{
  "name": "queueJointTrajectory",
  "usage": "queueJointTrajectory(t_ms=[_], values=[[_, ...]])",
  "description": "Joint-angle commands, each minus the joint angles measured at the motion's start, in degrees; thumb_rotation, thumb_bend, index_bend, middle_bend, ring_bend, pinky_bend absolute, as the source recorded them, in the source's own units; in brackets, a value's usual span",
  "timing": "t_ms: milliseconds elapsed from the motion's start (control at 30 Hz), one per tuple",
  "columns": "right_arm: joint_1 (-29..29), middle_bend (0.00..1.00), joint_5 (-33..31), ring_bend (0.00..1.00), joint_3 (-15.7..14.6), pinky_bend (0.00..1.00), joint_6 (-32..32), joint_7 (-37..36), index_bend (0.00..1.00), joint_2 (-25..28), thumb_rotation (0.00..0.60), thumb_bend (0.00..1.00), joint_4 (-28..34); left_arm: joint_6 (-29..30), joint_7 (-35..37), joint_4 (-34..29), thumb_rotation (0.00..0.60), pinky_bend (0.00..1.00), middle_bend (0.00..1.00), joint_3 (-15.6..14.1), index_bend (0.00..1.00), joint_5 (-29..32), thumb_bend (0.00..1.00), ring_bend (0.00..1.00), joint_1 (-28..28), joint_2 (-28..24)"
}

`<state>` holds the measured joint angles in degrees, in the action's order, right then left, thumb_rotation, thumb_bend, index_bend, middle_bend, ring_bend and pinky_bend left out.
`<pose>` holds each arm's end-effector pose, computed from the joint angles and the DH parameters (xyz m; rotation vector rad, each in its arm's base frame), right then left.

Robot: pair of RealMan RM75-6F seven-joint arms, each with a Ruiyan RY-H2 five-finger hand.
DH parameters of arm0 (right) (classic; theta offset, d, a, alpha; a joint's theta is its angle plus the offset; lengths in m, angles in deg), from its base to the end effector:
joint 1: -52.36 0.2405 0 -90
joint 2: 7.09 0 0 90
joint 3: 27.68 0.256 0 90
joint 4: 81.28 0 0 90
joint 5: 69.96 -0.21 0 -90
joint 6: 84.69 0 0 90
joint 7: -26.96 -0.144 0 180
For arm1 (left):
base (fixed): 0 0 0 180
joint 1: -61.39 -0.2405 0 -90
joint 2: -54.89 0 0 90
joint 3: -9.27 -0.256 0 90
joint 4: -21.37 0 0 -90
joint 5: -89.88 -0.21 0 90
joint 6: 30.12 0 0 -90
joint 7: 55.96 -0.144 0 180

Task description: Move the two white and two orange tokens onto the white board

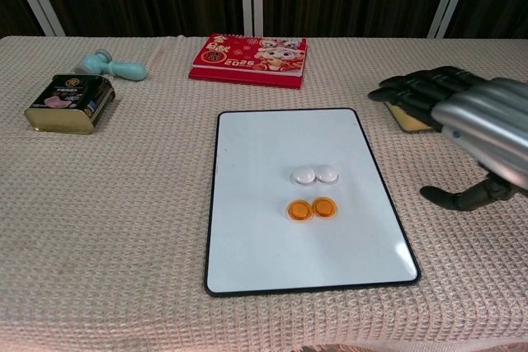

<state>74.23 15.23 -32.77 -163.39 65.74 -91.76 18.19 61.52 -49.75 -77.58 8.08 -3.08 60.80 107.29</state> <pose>-0.1882 -0.2039 0.0143 1.8504 -0.6320 0.8594 -0.2982 0.1365 0.2101 -1.4032 -0.9040 -0.9388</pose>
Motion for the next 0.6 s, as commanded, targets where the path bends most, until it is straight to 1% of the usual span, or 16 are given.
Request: queueJointTrajectory(t_ms=[33, 200, 300, 600], values=[[-6.0, 0.00, -0.5, 0.00, -1.1, 0.00, -6.9, -5.4, 0.00, 6.2, 0.600, 0.20, -2.0, 0.2, -0.4, -0.2, 0.600, 0.12, 0.14, -0.1, 0.12, -0.2, 0.10, 0.00, -0.2, 0.1], [-10.4, 0.00, -1.8, 0.00, -1.0, 0.00, -10.6, -10.6, 0.00, 9.7, 0.600, 0.20, -3.5, 0.7, -1.1, -0.7, 0.600, 0.12, 0.14, -0.2, 0.12, -0.4, 0.10, 0.00, -0.5, 0.1], [-11.8, 0.00, -1.1, 0.00, -1.1, 0.00, -11.6, -12.3, 0.00, 10.8, 0.600, 0.20, -4.1, 0.8, -1.4, -0.8, 0.600, 0.12, 0.14, -0.2, 0.12, -0.4, 0.10, 0.00, -0.6, 0.2], [-14.1, 0.00, 2.2, 0.00, -0.1, 0.00, -13.6, -12.3, 0.00, 11.7, 0.600, 0.20, -3.6, 1.2, -1.2, -0.8, 0.600, 0.12, 0.14, -0.2, 0.11, -0.3, 0.10, 0.00, -0.9, 0.1]])
